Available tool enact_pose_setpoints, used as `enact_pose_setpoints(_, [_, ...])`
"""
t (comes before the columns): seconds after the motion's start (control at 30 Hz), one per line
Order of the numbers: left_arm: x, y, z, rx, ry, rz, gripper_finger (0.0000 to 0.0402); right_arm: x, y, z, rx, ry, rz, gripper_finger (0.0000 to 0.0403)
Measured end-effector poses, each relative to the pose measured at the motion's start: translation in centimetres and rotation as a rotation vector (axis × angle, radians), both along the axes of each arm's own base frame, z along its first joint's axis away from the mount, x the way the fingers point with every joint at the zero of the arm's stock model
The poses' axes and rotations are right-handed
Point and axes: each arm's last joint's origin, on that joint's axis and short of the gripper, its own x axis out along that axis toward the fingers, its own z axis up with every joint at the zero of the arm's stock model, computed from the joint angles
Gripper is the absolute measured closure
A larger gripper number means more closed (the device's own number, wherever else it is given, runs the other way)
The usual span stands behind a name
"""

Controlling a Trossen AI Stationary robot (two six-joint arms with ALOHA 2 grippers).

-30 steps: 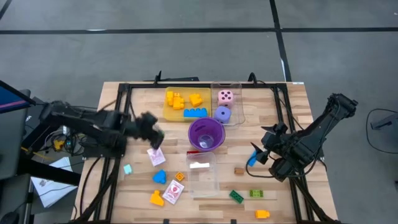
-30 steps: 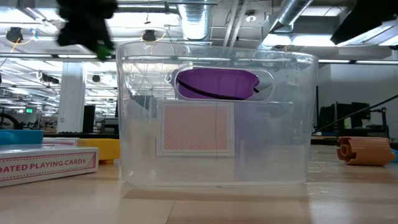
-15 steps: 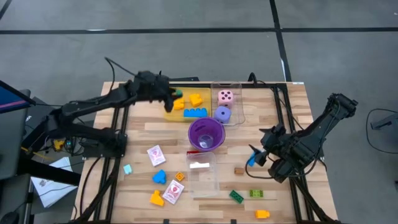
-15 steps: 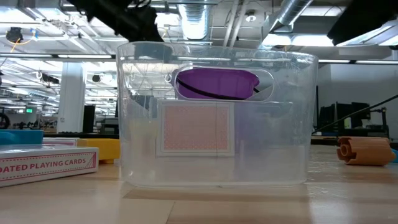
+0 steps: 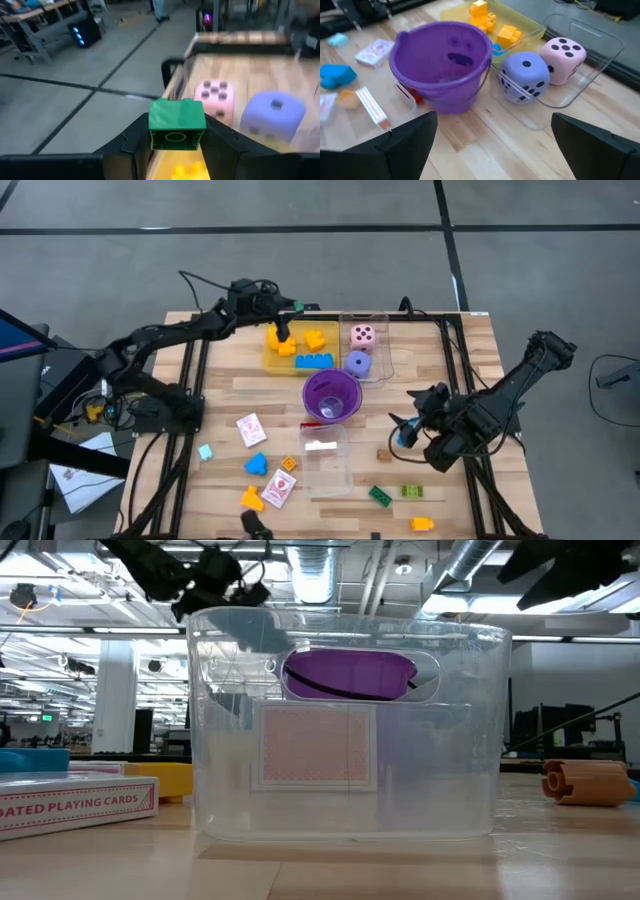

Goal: Pick & Place Toys
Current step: Put the green game piece into the yellow bin

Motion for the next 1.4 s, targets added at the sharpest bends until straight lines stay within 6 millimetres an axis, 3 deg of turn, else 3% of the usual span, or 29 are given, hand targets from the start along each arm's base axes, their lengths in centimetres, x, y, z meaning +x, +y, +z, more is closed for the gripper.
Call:
enact_pose_setpoints(0.3, [1.5, 0.9, -4.7, -0.017, 0.17, -0.148, 0.0266, 0.8, -0.2, 0.2, 0.033, -0.045, -0.025, 0.0019])
enact_pose_setpoints(0.57, [0.0, 0.1, -6.7, -0.194, 0.38, -0.158, 0.0265, 1.0, -0.5, 0.2, 0.02, -0.032, -0.029, 0.0019])
enact_pose_setpoints(0.8, [-1.2, -2.9, -5.7, -0.308, 0.505, -0.197, 0.0265, 1.0, -0.5, 0.2, -0.005, -0.008, -0.011, 0.0019])
enact_pose_setpoints(1.0, [-1.5, -5.3, -4.0, -0.284, 0.544, -0.179, 0.0265, 0.9, -0.5, 0.1, -0.007, -0.004, -0.007, 0.0019])
enact_pose_setpoints(1.4, [-1.7, -5.4, -5.1, -0.302, 0.662, -0.105, 0.0265, 0.3, 0.3, 0.1, -0.014, 0.011, 0.046, 0.0019])
